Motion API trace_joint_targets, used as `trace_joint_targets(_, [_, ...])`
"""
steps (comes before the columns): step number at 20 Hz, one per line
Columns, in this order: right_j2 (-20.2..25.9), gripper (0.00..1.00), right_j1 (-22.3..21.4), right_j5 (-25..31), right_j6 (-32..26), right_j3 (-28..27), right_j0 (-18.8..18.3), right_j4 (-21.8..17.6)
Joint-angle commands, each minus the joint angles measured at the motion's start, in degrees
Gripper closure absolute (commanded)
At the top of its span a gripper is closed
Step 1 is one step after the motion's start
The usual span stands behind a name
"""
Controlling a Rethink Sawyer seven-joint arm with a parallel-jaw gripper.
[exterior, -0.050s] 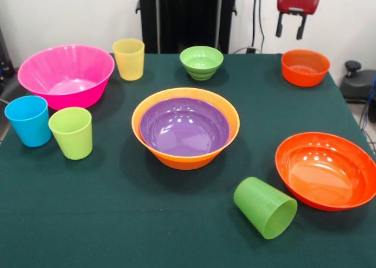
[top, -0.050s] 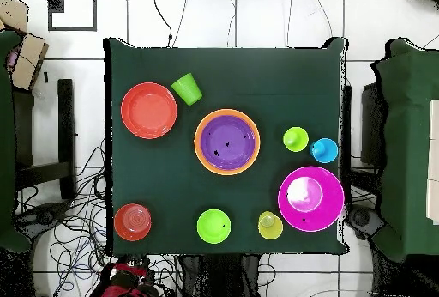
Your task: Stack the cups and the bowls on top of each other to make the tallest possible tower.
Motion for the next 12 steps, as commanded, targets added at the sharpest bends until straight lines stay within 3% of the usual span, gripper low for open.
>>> trace_joint_targets(1, [7.12,0.00,-5.93,8.96,7.49,-2.29,-5.41,1.00])
trace_joint_targets(12, [7.62,0.00,-3.96,7.23,7.35,-3.39,-7.38,1.71])
